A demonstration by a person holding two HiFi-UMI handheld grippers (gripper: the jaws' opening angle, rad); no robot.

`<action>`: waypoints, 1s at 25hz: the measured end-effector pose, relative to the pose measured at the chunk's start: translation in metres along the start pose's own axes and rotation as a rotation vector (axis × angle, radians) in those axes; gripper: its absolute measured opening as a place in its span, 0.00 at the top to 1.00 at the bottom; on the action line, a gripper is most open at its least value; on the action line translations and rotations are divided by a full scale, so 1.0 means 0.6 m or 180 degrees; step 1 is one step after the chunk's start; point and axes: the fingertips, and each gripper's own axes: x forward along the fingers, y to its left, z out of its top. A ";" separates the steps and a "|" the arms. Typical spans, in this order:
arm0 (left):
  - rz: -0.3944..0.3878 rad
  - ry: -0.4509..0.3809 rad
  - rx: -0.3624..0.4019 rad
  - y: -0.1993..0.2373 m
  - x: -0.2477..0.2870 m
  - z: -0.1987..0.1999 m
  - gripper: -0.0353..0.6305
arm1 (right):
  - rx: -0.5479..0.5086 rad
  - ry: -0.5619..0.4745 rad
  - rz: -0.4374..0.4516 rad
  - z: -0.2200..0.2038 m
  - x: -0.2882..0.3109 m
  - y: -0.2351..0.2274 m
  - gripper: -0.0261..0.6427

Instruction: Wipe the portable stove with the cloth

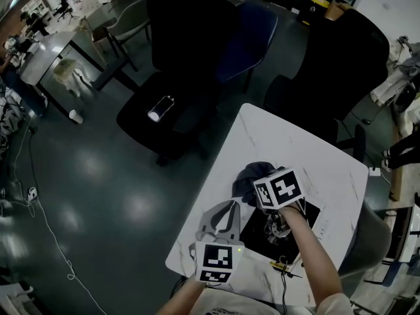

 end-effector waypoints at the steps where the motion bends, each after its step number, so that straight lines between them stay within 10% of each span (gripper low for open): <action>1: -0.0009 0.0007 0.0004 -0.001 0.003 0.002 0.91 | 0.0010 0.0003 -0.0003 0.003 0.000 -0.004 0.86; 25: -0.0062 0.0133 0.0086 -0.027 0.041 0.007 0.91 | 0.0551 -0.0315 -0.0070 0.025 -0.013 -0.120 0.86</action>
